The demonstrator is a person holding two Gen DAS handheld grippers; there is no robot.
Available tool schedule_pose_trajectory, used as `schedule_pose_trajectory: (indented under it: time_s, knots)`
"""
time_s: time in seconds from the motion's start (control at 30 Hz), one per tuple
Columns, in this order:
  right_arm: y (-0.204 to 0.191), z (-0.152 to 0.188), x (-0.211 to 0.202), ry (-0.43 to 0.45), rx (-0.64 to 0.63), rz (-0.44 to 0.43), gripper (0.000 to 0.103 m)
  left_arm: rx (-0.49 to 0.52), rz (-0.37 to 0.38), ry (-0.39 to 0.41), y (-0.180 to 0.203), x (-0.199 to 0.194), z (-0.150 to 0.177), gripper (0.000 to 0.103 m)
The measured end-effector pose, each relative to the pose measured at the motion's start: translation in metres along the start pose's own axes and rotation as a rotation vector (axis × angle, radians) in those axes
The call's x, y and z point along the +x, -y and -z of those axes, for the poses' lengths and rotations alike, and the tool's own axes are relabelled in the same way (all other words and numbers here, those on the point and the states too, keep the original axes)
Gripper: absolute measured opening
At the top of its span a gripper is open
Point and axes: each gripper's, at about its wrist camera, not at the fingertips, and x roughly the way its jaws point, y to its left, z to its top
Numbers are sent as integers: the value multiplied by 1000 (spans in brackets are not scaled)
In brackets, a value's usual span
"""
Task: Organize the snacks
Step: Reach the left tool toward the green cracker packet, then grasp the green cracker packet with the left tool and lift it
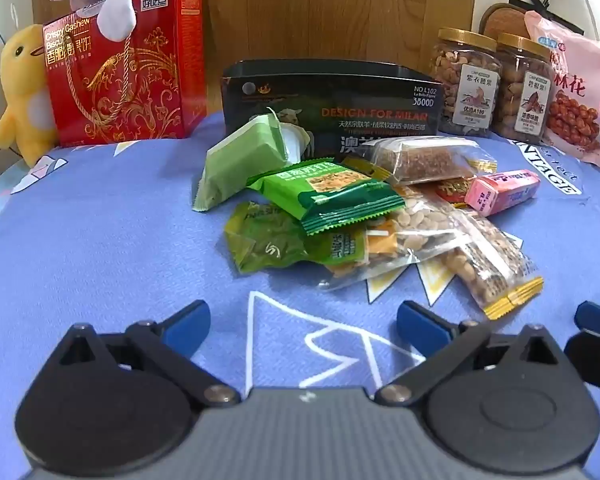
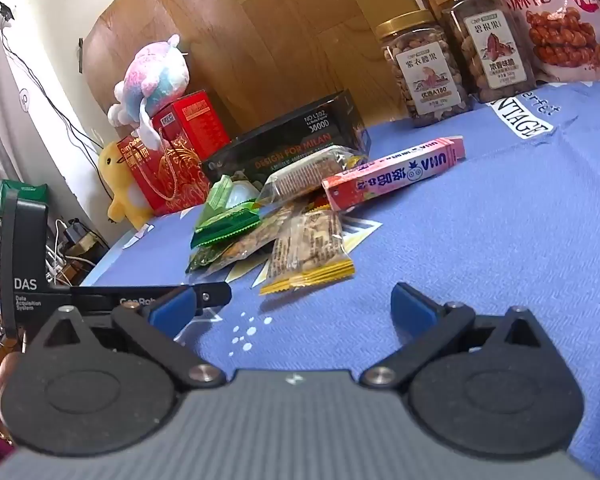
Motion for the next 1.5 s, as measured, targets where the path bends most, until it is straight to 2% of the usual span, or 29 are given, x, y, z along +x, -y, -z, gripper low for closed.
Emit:
schedule_pose_trajectory:
  time_s: [0.13, 0.2, 0.23, 0.27, 0.37, 0.47, 0.5, 0.57, 0.63, 0.7, 0.73, 0.77, 0.8, 0.83, 0.9, 1.0, 1.1, 1.17, 1.23, 1.37, 1.47, 1.5]
  knots:
    - [-6, 1, -2, -2, -11, 11, 103, -46, 84, 54, -21, -15, 6, 103]
    - [-9, 1, -4, -2, -23, 24, 103, -100, 94, 99, -38, -24, 12, 103]
    - [-10, 1, -6, 2, -28, 33, 95, -119, 85, 124, -47, -28, 13, 103]
    - [-11, 0, -7, 4, -32, 34, 83, -129, 61, 140, -54, -30, 13, 102]
    - [-22, -6, 0, -8, -66, -28, 61, -158, 28, 190, -69, -25, 7, 96]
    - [-39, -28, 10, 1, -144, -77, 53, -223, 60, 236, -88, -24, 5, 90]
    - [-48, -38, 20, 4, -199, -74, 53, -244, 73, 241, -94, -22, 7, 88]
    - [-59, -49, 36, -10, -258, -77, 55, -276, 120, 228, -101, -17, 12, 78]
    - [-69, -58, 63, -61, -305, -79, 56, -304, 160, 221, -107, -14, 14, 75]
    - [-75, -62, 88, -109, -311, -100, 66, -335, 172, 236, -112, -14, 18, 75]
    - [-76, -62, 102, -129, -312, -100, 78, -341, 174, 242, -112, -15, 23, 75]
    - [-76, -61, 111, -139, -316, -89, 86, -342, 179, 241, -112, -15, 24, 75]
    - [-76, -58, 120, -143, -337, -64, 88, -338, 181, 238, -111, -15, 24, 75]
    - [-76, -57, 127, -149, -355, -38, 88, -332, 185, 236, -111, -15, 25, 75]
    - [-72, -52, 132, -174, -368, -24, 73, -323, 198, 237, -110, -16, 24, 75]
    - [-78, -43, 108, -192, -436, -70, 70, -325, 222, 246, -112, -19, 25, 75]
    - [-90, -29, 73, -205, -508, -176, 71, -343, 276, 252, -115, -22, 24, 75]
    - [-86, -15, 50, -211, -547, -164, 74, -344, 327, 249, -117, -23, 24, 74]
    - [-73, -6, 26, -169, -520, -102, 85, -323, 365, 239, -112, -23, 23, 70]
    - [-38, 6, -7, -164, -353, -94, 84, -230, 418, 213, -91, -27, 20, 60]
    - [-30, 16, -18, -178, -336, -119, 81, -164, 473, 165, -66, -26, 16, 53]
    - [-39, 18, -11, -189, -349, -129, 79, -141, 479, 145, -59, -25, 15, 51]
